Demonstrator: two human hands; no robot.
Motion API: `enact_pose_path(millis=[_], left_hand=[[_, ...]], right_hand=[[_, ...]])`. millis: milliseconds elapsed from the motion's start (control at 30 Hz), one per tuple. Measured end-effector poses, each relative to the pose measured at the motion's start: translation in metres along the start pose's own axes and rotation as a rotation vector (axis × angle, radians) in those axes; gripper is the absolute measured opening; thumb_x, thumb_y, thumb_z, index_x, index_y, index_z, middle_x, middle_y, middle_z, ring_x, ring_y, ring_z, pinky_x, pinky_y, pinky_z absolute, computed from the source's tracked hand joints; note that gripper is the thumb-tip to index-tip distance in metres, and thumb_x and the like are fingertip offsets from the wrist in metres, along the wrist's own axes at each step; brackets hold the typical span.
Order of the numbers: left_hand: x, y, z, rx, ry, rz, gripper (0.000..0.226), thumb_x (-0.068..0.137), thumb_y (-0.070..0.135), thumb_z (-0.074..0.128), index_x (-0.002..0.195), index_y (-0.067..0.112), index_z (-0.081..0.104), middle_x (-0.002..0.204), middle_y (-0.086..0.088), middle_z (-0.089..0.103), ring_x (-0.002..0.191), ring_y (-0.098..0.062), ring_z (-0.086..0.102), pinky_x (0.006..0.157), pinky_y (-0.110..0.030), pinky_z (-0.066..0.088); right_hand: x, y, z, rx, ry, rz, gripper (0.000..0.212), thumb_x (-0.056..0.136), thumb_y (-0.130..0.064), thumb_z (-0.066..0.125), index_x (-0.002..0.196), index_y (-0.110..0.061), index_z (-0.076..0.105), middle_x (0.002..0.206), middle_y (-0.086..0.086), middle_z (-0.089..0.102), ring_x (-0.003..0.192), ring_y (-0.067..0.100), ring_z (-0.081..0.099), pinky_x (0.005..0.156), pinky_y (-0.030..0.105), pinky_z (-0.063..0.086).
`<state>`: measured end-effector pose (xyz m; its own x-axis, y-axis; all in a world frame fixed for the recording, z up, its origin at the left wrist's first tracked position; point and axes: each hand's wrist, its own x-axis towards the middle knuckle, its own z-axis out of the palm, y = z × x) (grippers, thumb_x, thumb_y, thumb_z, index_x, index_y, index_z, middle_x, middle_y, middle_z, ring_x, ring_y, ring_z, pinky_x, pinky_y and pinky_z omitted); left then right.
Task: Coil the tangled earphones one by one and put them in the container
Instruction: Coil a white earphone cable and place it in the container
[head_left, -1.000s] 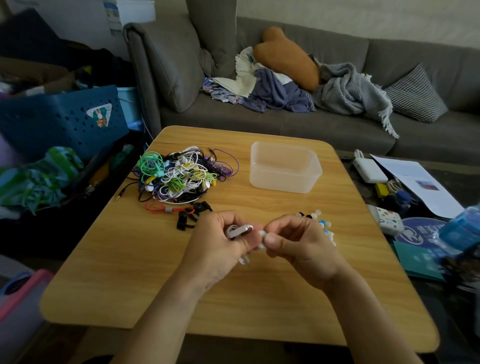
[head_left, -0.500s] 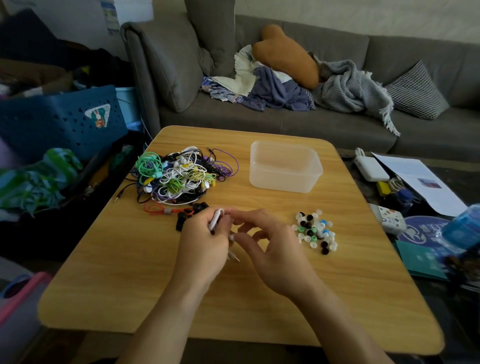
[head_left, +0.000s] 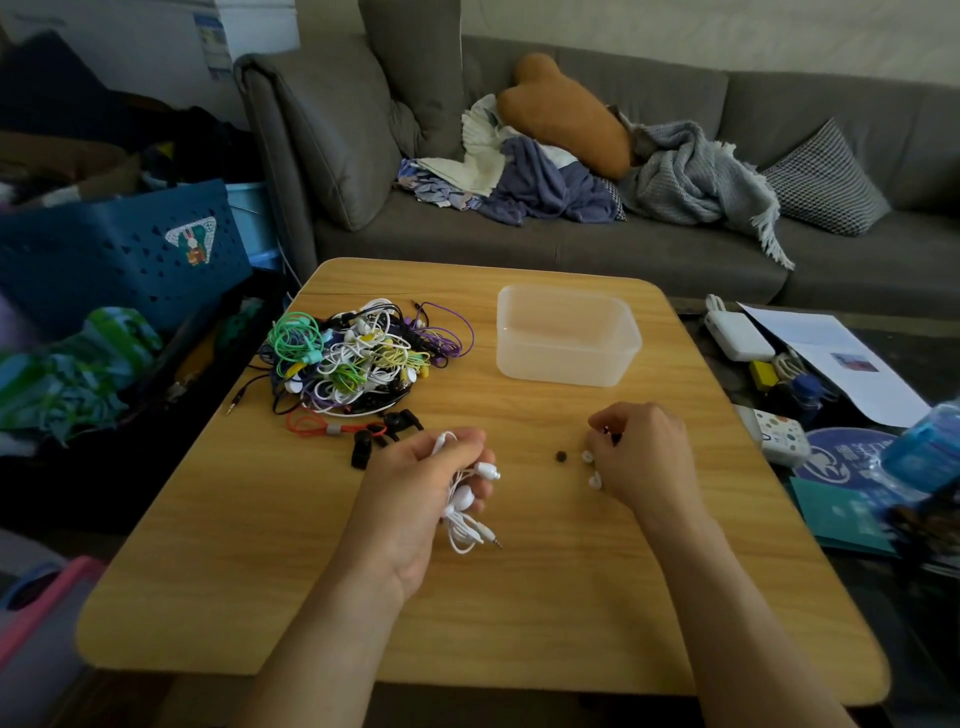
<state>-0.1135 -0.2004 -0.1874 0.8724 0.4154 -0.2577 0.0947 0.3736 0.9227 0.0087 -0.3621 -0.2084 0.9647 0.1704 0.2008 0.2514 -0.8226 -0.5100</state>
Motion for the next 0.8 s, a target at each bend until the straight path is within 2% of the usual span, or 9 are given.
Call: enact_pose_path(millis=[67,133,233,367,467,533,633,700,800], left_hand=[[-0.001,0.000,0.000,-0.024,0.007,-0.010,0.008,0.089,0.004,0.062,0.087,0.005,0.069,0.072,-0.010,0.065,0.058,-0.020,0.053,0.057,-0.030,0.044],[-0.002,0.001,0.000,-0.044,0.018,-0.027,0.011,0.090,0.003,0.059,0.095,0.003,0.069,0.071,-0.009,0.065,0.055,-0.019,0.054,0.056,-0.029,0.044],[-0.002,0.003,-0.001,-0.069,0.010,-0.065,0.012,0.091,0.003,0.058,0.096,0.001,0.068,0.071,-0.008,0.064,0.054,-0.018,0.055,0.056,-0.029,0.043],[-0.004,0.004,-0.001,-0.139,-0.059,-0.118,0.011,0.084,0.005,0.066,0.094,0.002,0.067,0.074,-0.008,0.064,0.058,-0.016,0.057,0.056,-0.027,0.047],[-0.006,0.005,-0.003,-0.177,-0.120,-0.118,0.020,0.070,0.009,0.072,0.089,0.005,0.068,0.072,-0.009,0.064,0.060,-0.015,0.061,0.057,-0.025,0.050],[-0.006,0.006,-0.002,-0.223,-0.129,-0.105,0.024,0.069,0.008,0.071,0.092,0.003,0.068,0.074,-0.010,0.067,0.063,-0.017,0.064,0.058,-0.025,0.053],[-0.006,0.007,-0.001,-0.299,-0.140,-0.075,0.028,0.070,0.006,0.069,0.097,-0.001,0.066,0.077,-0.013,0.069,0.067,-0.019,0.067,0.059,-0.024,0.056],[-0.006,0.005,0.001,-0.309,-0.153,-0.056,0.030,0.070,0.005,0.068,0.099,-0.002,0.067,0.080,-0.014,0.070,0.071,-0.020,0.069,0.063,-0.024,0.057],[-0.006,0.002,0.005,-0.285,-0.142,-0.027,0.032,0.068,0.005,0.069,0.099,-0.002,0.068,0.085,-0.014,0.072,0.075,-0.022,0.070,0.068,-0.025,0.059]], right_hand=[[0.000,0.001,0.001,0.029,0.006,0.011,0.015,0.090,-0.009,0.061,0.100,-0.013,0.073,0.068,-0.013,0.055,0.091,0.018,0.060,0.086,0.041,0.051],[0.002,0.004,0.002,0.055,0.019,0.039,0.014,0.090,-0.008,0.061,0.095,-0.013,0.072,0.078,-0.009,0.059,0.086,0.020,0.062,0.074,0.034,0.052],[0.006,0.007,0.003,0.096,0.014,0.083,0.011,0.094,-0.009,0.058,0.095,-0.013,0.068,0.079,-0.007,0.060,0.069,0.007,0.055,0.052,0.021,0.036],[0.010,0.009,0.002,0.245,0.075,0.130,0.010,0.099,-0.013,0.052,0.104,-0.014,0.061,0.092,-0.002,0.063,0.072,0.008,0.054,0.053,0.020,0.036],[0.005,0.003,-0.008,0.447,0.163,0.125,0.015,0.096,-0.018,0.062,0.110,-0.020,0.063,0.090,-0.010,0.063,0.070,-0.002,0.055,0.053,0.011,0.041],[-0.001,-0.003,-0.013,0.593,0.164,0.103,0.020,0.092,-0.020,0.069,0.111,-0.024,0.067,0.089,-0.009,0.067,0.075,-0.003,0.059,0.062,0.008,0.047],[-0.019,-0.016,-0.017,1.051,-0.024,0.195,0.022,0.084,-0.016,0.074,0.105,-0.018,0.073,0.093,-0.003,0.074,0.080,0.005,0.066,0.072,0.022,0.050],[-0.032,-0.026,-0.014,1.343,-0.191,0.270,0.022,0.075,-0.013,0.075,0.097,-0.014,0.075,0.090,0.001,0.074,0.079,0.011,0.063,0.071,0.028,0.047],[-0.046,-0.038,-0.007,1.497,-0.374,0.260,0.029,0.057,-0.020,0.088,0.084,-0.017,0.079,0.091,0.005,0.075,0.077,0.014,0.066,0.069,0.026,0.049]])
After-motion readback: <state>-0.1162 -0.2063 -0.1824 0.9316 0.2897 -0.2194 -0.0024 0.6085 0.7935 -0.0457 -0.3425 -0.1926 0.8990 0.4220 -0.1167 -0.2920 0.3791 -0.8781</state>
